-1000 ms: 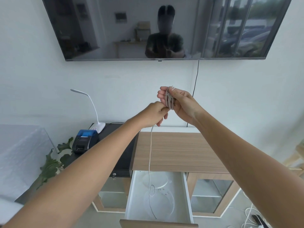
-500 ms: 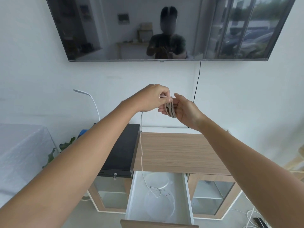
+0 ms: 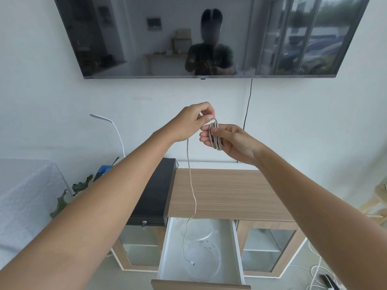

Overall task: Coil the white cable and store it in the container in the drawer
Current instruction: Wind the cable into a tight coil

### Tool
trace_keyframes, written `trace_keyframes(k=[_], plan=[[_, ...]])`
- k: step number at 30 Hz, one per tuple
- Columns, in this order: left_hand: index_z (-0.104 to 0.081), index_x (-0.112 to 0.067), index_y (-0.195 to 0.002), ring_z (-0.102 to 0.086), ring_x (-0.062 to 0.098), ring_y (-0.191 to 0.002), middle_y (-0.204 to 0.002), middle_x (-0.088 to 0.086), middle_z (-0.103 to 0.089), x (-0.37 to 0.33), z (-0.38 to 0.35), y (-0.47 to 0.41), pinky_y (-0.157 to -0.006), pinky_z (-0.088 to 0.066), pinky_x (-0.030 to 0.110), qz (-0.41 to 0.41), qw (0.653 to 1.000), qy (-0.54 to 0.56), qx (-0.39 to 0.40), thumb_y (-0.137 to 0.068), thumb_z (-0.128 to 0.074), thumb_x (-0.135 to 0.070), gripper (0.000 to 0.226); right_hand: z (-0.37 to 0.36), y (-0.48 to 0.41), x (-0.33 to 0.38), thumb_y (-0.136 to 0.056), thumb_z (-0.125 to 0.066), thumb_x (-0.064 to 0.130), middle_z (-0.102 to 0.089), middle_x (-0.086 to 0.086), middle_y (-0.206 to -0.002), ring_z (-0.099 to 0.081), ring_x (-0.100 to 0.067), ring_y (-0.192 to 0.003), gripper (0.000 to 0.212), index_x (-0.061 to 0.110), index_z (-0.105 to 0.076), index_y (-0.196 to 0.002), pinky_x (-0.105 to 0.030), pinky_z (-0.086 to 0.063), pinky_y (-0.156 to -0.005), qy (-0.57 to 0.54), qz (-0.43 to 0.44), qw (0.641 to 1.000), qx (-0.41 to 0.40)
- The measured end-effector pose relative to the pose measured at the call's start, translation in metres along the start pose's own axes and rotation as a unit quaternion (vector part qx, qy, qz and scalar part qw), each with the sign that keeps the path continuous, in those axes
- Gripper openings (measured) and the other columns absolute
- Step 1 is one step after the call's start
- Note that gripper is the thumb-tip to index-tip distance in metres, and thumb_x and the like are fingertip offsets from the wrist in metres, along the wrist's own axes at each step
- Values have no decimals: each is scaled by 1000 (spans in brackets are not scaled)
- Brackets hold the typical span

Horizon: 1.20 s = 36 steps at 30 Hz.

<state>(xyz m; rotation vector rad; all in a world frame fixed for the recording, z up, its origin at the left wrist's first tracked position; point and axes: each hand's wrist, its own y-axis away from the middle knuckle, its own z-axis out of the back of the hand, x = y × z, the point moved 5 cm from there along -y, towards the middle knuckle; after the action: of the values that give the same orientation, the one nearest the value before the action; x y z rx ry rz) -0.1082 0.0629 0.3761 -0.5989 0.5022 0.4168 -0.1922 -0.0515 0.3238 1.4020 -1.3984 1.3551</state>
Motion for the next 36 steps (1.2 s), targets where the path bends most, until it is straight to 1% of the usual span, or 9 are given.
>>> trace_keyframes(k=[3,6,13,18,21,24,26,32,36], plan=[[-60,-16,-90,-49,14,-64,-76,-1,-55,6,-8,2,-64,-46,23,43,993,107,4,-103,-49,-9,18,-6,-3,3,-105,-48,11,-73,-15,-110,-70,-23,-107,28,-3,-65,-123,-27,-53,-94,-31,16,999,6],[-55,-9,-85,-52,9,-52,-68,1,-48,12,-27,15,-62,-50,32,123,971,204,27,-99,-37,5,26,-9,-7,8,-104,-49,10,-75,-14,-104,-73,-20,-95,26,-1,-67,-119,-26,-56,-89,-58,42,997,-6],[-67,-13,-105,-56,18,-58,-80,1,-63,7,-66,52,-65,-49,30,150,975,75,144,-109,-38,-22,31,7,-15,2,-105,-48,9,-71,-13,-110,-70,-21,-106,25,-3,-63,-122,-26,-53,-96,-28,70,994,-76],[-73,-20,-90,-58,8,-64,-79,-10,-63,-7,-35,43,-58,-45,20,88,983,-48,155,-99,-48,-22,26,12,-11,-9,-108,-44,13,-69,-10,-98,-69,-14,-82,28,0,-67,-117,-22,-51,-77,99,44,988,-106],[-72,-14,-89,-61,-11,-63,-86,-6,-72,-11,-6,27,-54,-42,6,62,992,-31,107,-98,-52,-16,22,4,-11,-14,-110,-32,30,-71,-15,-97,-69,-22,-87,49,5,-73,-104,-31,-54,-88,82,2,992,-95],[-72,-15,-92,-64,2,-89,-90,-10,-72,-4,13,15,-84,-47,20,48,996,-46,53,-100,-56,-21,19,-4,-12,-17,-108,-32,34,-70,-24,-111,-69,-30,-106,54,-9,-63,-121,-33,-55,-96,9,-47,997,-68],[-72,-15,-92,-62,5,-97,-93,-13,-71,3,15,11,-92,-45,24,39,999,-20,27,-100,-59,-23,17,-11,-11,-15,-107,-39,26,-70,-23,-114,-69,-30,-108,45,-10,-61,-124,-32,-56,-94,20,-47,998,-38],[-69,-11,-91,-51,-4,-52,-69,-23,-66,19,-2,13,-49,-38,9,57,992,114,-17,-103,-56,-20,20,-16,-6,-6,-109,-39,22,-73,-13,-111,-70,-25,-108,38,-4,-63,-122,-31,-54,-98,25,-5,1000,-1],[-67,-4,-99,-52,14,-57,-67,-12,-58,35,-12,21,-52,-46,23,110,983,143,-19,-103,-52,-16,19,-18,-5,-6,-109,-40,22,-73,-15,-112,-71,-23,-107,40,-7,-62,-125,-28,-54,-93,17,1,1000,22]])
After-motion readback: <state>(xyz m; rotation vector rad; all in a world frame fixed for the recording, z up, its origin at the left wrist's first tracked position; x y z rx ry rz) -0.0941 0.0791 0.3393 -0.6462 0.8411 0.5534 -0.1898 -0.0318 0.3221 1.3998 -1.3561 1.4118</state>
